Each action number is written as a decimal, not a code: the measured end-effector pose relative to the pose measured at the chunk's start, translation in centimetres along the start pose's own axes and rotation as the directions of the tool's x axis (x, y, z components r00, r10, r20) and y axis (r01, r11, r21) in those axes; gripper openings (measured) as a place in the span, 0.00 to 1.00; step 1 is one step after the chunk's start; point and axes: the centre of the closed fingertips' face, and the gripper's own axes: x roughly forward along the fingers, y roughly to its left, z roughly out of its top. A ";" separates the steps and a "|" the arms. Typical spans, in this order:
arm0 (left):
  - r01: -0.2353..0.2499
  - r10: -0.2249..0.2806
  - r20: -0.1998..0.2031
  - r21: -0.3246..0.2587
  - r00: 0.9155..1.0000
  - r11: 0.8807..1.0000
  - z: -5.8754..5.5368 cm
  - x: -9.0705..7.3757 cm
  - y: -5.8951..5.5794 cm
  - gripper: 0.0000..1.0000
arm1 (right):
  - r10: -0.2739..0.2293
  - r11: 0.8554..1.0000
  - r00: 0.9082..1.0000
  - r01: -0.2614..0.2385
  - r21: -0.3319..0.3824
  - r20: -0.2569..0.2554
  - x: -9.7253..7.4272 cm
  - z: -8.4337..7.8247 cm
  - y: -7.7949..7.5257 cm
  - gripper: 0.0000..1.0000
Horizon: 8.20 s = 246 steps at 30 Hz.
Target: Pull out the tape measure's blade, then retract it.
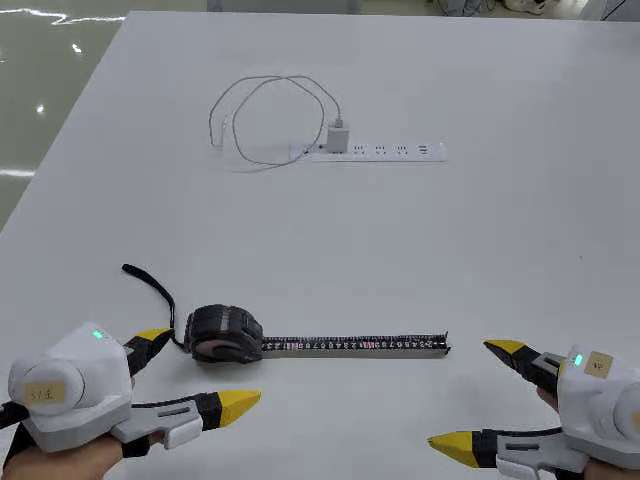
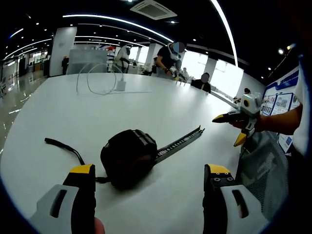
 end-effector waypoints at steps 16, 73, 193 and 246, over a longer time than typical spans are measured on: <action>0.005 -0.005 0.003 -0.009 1.000 1.000 0.3 1.1 0.0 0.89 | 0.003 1.000 1.000 -0.003 -0.005 0.000 0.4 0.2 -0.4 0.86; -0.274 0.268 -0.057 -0.131 0.962 0.953 -0.3 3.2 1.7 0.76 | 0.169 0.939 0.949 -0.238 -0.249 -0.267 3.8 -0.6 -5.3 0.48; -0.420 0.413 -0.085 -0.278 0.907 0.864 -0.6 4.3 4.2 0.59 | 0.193 0.850 0.879 -0.372 -0.374 -0.436 5.6 -2.1 -6.1 0.10; -0.392 0.381 -0.098 -0.308 0.919 0.867 -0.8 4.1 4.2 0.58 | 0.227 0.843 0.880 -0.392 -0.369 -0.417 8.4 0.1 -4.0 0.09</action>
